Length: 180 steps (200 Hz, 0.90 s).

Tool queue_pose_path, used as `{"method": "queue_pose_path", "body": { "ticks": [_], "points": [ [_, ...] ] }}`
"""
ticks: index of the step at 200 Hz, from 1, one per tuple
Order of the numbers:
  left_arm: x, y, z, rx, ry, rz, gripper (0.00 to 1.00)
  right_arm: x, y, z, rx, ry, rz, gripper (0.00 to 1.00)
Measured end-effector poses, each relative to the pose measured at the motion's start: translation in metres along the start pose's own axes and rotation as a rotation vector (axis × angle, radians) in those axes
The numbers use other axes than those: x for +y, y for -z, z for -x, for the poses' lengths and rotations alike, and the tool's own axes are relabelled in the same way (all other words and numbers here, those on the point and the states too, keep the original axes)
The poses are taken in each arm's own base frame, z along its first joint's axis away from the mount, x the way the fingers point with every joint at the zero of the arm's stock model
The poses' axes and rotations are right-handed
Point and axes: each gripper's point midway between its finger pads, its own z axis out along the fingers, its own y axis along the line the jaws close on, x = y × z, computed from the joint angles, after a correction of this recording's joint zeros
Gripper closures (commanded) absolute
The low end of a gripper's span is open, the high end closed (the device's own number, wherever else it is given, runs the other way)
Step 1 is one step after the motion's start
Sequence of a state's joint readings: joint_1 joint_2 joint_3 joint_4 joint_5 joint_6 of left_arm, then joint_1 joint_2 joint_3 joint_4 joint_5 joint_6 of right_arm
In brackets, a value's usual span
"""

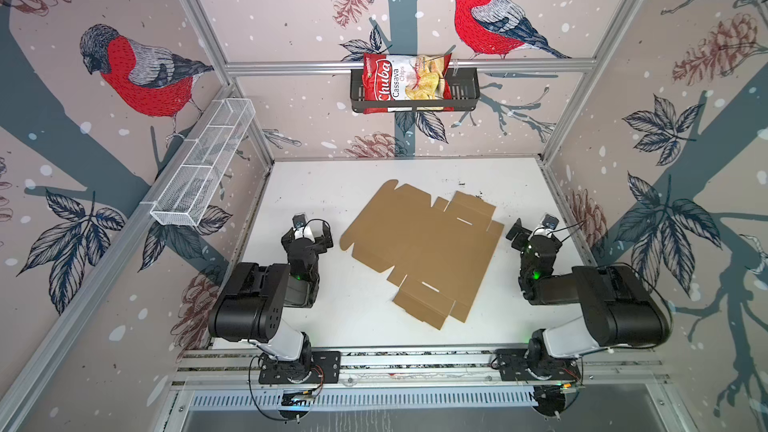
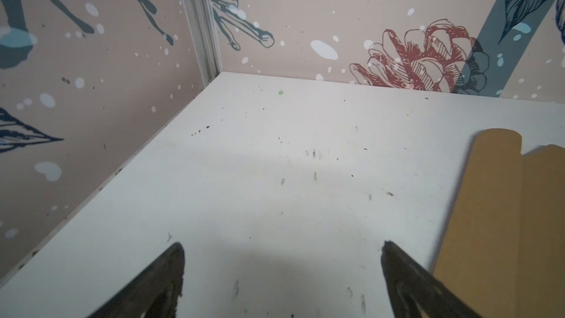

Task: Fold the paper box

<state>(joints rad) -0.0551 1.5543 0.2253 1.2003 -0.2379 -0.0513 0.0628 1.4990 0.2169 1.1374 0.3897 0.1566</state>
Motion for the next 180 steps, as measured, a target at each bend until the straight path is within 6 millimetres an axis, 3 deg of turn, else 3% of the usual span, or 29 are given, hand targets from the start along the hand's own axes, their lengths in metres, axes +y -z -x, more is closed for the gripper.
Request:
{"method": "queue_pose_path", "body": {
  "ticks": [66,180],
  "points": [
    [-0.004,0.0,0.011,-0.045,-0.021,-0.026,0.01,0.003,0.0,0.009,-0.034,0.012,0.013,0.0],
    [-0.005,0.0,0.011,-0.045,-0.022,-0.029,0.02,0.005,-0.001,0.011,-0.043,0.012,0.026,0.0]
  ]
}}
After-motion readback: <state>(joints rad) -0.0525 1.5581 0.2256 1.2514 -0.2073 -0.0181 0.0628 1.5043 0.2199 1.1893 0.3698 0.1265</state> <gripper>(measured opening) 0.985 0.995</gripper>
